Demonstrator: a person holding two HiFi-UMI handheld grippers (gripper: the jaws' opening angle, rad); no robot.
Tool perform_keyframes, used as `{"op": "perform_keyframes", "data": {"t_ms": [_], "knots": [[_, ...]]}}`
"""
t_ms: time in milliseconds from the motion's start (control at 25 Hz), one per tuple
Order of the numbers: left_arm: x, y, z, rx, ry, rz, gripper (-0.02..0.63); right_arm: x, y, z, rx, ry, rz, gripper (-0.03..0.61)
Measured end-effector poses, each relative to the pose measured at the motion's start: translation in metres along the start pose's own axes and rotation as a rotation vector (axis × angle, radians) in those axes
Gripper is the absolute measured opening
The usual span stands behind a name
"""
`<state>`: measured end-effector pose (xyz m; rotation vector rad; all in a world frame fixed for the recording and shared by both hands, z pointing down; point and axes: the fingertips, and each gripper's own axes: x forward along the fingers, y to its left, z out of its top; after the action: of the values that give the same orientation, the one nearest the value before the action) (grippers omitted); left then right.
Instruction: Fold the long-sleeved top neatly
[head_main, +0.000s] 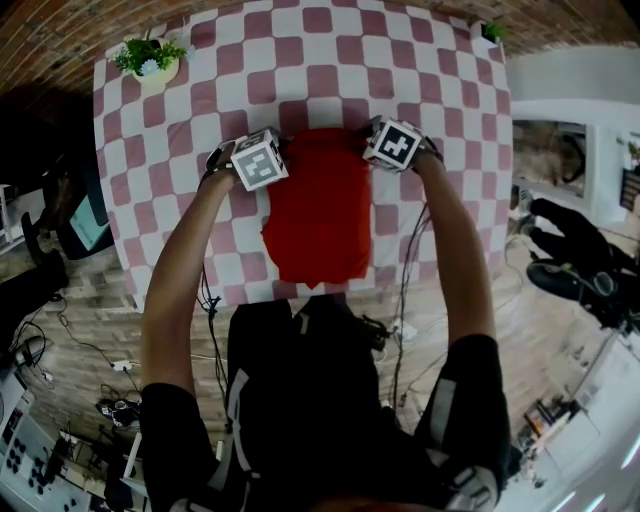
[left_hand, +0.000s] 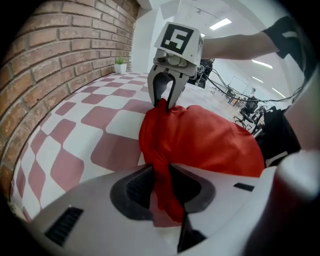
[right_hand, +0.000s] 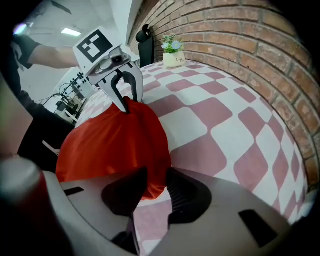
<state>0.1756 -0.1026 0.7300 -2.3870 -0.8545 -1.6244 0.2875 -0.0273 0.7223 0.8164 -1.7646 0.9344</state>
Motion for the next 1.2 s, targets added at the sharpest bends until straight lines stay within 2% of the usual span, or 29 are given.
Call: {"op": "perform_keyframes", "data": {"t_ms": [200, 280, 480, 600, 680, 880, 1040, 1200], "knots": [[-0.003, 0.001, 0.001, 0.032, 0.009, 0.018, 0.064, -0.007, -0.009, 0.001, -0.024, -0.005, -0.06, 0.089], [-0.007, 0.012, 0.006, 0.019, -0.022, 0.07, 0.06, -0.013, -0.02, 0.005, -0.029, -0.011, -0.118, 0.089], [-0.032, 0.059, 0.024, 0.01, -0.098, 0.323, 0.057, -0.045, -0.06, 0.022, -0.041, -0.054, -0.365, 0.086], [-0.062, 0.08, 0.041, 0.049, -0.15, 0.478, 0.057, -0.075, -0.074, 0.038, -0.072, -0.114, -0.499, 0.084], [-0.083, 0.086, 0.052, 0.084, -0.179, 0.557, 0.057, -0.096, -0.074, 0.046, -0.092, -0.149, -0.553, 0.083], [-0.122, 0.063, 0.066, 0.198, -0.217, 0.669, 0.054, -0.138, -0.042, 0.055, -0.154, -0.214, -0.651, 0.083], [-0.147, 0.025, 0.07, 0.283, -0.258, 0.742, 0.054, -0.164, 0.008, 0.049, -0.174, -0.289, -0.705, 0.083], [-0.158, -0.022, 0.067, 0.356, -0.277, 0.797, 0.054, -0.171, 0.066, 0.035, -0.227, -0.313, -0.753, 0.081]]}}
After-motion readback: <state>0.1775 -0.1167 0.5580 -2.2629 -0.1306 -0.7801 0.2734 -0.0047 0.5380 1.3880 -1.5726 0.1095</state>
